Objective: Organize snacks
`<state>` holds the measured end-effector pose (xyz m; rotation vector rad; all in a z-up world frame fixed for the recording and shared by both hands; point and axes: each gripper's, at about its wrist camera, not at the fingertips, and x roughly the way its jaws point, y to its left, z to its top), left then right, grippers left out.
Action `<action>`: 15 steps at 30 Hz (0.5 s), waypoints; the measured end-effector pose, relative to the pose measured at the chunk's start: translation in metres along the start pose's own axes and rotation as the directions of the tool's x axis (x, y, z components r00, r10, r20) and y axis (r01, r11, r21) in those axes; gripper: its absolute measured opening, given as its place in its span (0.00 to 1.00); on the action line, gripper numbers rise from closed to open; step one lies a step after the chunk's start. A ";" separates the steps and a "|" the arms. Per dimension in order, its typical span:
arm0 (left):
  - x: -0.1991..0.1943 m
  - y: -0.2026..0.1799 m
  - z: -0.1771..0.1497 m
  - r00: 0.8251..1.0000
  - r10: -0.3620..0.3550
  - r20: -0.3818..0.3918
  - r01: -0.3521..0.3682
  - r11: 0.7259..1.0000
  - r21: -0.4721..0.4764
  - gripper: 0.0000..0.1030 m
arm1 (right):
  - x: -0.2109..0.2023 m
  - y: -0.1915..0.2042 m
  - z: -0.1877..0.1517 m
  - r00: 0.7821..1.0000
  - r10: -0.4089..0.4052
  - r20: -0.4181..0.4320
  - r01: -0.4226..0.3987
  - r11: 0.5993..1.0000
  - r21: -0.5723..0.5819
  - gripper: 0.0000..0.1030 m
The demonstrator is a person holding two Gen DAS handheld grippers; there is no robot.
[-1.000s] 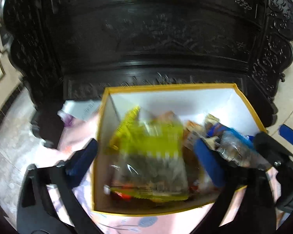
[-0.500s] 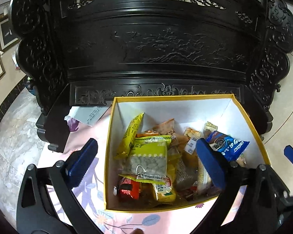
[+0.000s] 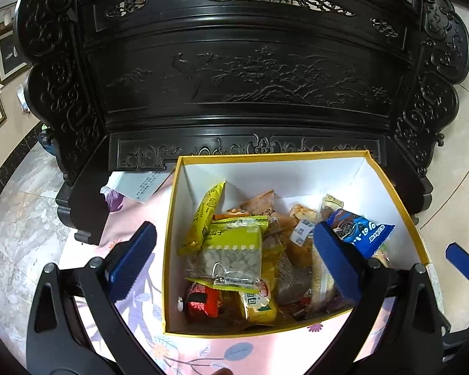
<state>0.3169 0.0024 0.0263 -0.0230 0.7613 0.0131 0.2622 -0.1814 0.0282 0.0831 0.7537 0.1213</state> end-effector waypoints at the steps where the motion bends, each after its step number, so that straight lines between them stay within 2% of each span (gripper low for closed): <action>1: 0.000 0.000 0.000 1.000 0.004 0.001 -0.004 1.000 0.003 0.98 | 0.001 0.000 0.000 1.000 0.001 -0.002 -0.001 1.000 -0.001 0.99; 15: 0.001 -0.003 -0.001 1.000 0.004 -0.007 -0.004 1.000 0.007 0.98 | 0.003 0.004 -0.001 1.000 0.000 -0.014 0.000 1.000 -0.015 0.99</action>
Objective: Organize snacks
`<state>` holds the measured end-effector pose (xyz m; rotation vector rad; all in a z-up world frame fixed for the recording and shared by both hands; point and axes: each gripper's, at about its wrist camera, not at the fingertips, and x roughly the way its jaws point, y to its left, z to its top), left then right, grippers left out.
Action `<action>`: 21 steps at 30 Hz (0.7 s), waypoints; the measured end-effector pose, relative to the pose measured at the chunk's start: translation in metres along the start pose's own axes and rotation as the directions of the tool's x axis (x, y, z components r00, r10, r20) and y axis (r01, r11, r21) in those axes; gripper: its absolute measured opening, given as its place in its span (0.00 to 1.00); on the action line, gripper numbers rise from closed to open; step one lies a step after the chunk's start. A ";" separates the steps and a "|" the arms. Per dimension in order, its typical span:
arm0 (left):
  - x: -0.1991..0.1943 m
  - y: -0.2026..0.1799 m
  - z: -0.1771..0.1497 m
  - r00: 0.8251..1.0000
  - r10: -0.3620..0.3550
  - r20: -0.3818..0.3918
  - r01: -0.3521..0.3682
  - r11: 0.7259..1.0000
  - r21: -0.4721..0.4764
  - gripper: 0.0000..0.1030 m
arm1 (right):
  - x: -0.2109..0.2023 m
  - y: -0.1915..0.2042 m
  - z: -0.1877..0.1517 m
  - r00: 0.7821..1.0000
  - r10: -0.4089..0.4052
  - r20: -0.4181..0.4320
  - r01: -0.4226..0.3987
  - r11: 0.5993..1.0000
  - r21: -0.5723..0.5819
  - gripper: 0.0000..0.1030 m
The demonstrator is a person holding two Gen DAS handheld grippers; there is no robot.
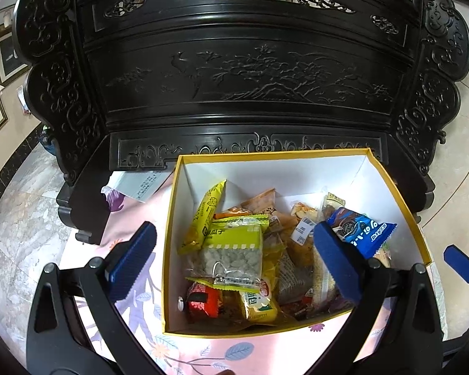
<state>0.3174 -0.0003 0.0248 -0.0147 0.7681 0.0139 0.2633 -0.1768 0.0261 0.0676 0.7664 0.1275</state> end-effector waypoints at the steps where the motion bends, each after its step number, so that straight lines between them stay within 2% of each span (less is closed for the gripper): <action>1: 0.000 0.000 0.000 1.000 -0.001 0.000 0.001 1.000 0.000 0.98 | 0.000 0.000 0.000 1.000 0.000 -0.001 0.000 1.000 0.001 0.99; 12: -0.003 -0.002 0.000 1.000 -0.017 0.006 0.017 1.000 -0.004 0.98 | 0.002 0.003 -0.002 1.000 0.005 -0.006 -0.006 1.000 -0.006 0.99; 15: -0.002 -0.002 0.000 1.000 -0.001 0.012 0.001 1.000 -0.002 0.98 | 0.003 0.003 -0.002 1.000 0.006 -0.008 -0.006 1.000 -0.010 0.99; 21: 0.000 -0.001 0.000 1.000 -0.013 -0.009 0.013 1.000 -0.004 0.98 | 0.004 0.005 -0.003 1.000 0.008 -0.012 -0.008 1.000 -0.014 0.99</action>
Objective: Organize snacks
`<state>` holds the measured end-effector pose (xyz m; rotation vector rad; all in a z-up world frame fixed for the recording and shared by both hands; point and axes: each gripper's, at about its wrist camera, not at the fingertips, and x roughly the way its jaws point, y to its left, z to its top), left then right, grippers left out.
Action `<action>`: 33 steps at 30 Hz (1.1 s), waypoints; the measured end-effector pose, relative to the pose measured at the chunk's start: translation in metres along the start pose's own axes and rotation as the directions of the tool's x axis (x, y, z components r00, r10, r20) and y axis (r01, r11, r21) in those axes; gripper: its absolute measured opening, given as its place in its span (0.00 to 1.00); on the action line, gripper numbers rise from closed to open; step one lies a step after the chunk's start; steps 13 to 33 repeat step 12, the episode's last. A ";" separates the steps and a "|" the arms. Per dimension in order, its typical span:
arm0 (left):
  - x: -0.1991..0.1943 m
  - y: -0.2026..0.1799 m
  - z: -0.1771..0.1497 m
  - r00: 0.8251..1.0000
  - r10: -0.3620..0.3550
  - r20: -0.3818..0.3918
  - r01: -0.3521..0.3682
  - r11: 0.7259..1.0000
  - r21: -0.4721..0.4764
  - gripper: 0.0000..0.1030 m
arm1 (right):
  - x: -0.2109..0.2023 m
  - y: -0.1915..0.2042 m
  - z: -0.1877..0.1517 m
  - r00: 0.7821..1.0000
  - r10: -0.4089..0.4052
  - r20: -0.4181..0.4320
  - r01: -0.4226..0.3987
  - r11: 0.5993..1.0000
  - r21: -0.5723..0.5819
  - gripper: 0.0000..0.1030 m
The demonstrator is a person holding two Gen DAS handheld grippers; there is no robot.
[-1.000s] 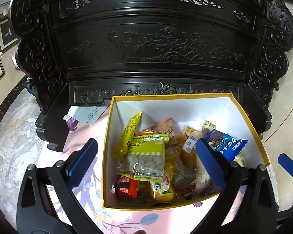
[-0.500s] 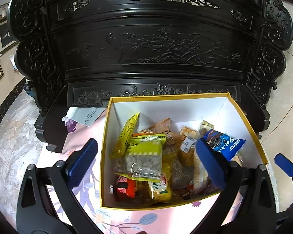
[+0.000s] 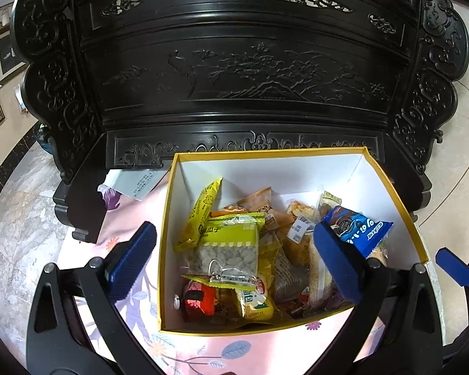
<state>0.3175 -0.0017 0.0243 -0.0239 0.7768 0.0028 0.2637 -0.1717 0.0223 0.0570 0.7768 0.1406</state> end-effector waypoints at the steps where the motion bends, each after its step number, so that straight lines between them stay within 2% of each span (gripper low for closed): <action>1: 0.000 0.000 0.000 1.000 -0.002 -0.004 0.002 1.000 -0.001 0.98 | 0.000 0.000 0.000 1.000 0.000 0.000 0.000 1.000 0.000 0.99; 10: -0.002 0.001 -0.001 0.999 -0.035 0.002 0.035 0.999 -0.006 0.98 | 0.003 -0.002 0.000 1.000 0.006 -0.008 -0.006 1.000 0.017 0.99; 33: -0.002 0.001 -0.001 0.999 -0.034 -0.001 0.034 0.999 -0.004 0.98 | 0.004 -0.002 0.000 1.000 0.006 -0.013 -0.006 1.000 0.019 0.99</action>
